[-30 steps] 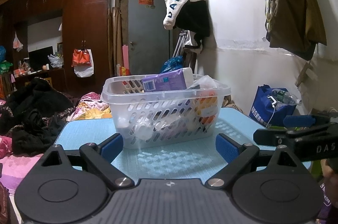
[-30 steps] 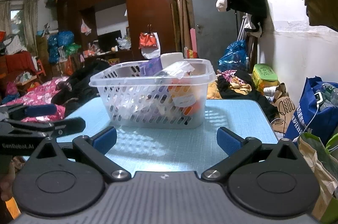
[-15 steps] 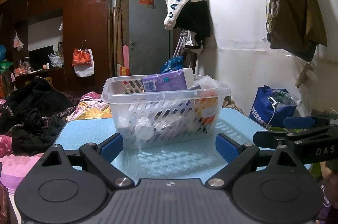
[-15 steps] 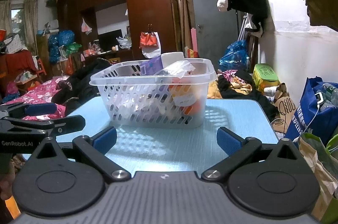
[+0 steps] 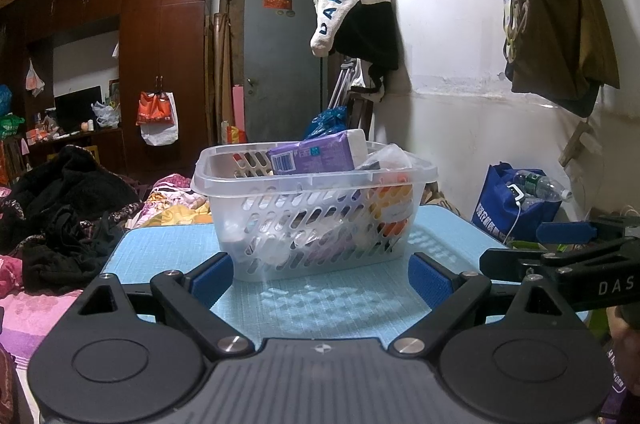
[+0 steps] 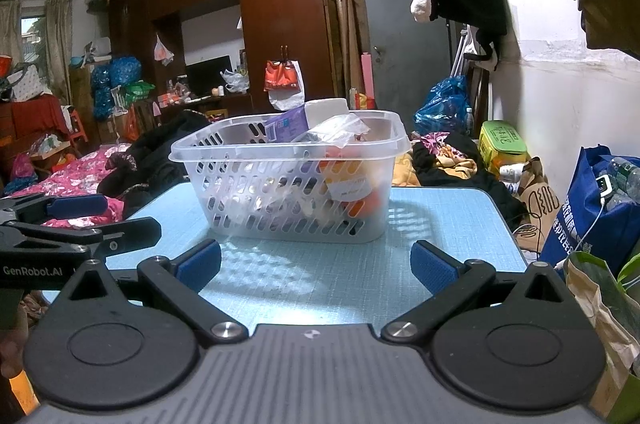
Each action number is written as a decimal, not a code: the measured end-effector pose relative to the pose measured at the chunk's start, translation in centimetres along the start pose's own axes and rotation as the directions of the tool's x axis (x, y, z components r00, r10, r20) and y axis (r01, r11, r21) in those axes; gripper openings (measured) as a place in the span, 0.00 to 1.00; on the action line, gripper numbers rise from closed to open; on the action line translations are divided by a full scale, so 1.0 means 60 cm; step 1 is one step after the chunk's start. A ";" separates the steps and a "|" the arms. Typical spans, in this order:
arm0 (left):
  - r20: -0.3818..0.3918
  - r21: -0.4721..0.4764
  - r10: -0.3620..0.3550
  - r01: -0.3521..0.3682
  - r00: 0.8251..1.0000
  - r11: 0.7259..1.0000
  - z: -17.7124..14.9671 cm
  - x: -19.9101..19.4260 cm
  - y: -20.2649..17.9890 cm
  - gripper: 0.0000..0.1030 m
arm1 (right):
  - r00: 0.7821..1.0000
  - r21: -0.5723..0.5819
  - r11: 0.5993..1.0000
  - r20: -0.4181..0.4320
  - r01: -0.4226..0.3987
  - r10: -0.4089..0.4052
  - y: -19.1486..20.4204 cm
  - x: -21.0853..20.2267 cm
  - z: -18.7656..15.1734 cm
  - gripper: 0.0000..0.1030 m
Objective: Organize objects
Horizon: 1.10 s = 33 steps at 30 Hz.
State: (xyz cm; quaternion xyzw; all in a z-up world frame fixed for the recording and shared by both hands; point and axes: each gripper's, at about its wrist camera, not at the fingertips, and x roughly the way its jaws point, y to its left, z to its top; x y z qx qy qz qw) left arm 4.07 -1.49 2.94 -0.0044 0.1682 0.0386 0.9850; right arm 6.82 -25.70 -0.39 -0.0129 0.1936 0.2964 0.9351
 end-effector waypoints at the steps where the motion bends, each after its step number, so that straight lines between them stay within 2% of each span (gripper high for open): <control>1: 0.000 0.001 0.000 0.000 1.000 1.000 0.000 0.000 0.000 0.93 | 1.000 0.000 1.000 0.000 0.000 0.000 0.000 0.000 0.000 1.00; 24: 0.000 0.008 -0.003 0.003 1.000 1.000 -0.003 0.003 -0.005 0.93 | 1.000 -0.008 1.000 -0.004 0.000 0.000 0.002 0.003 -0.003 1.00; 33: 0.021 0.017 -0.007 0.007 1.000 1.000 -0.006 -0.002 -0.011 0.93 | 1.000 -0.008 1.000 -0.004 0.000 0.000 0.002 0.003 -0.003 1.00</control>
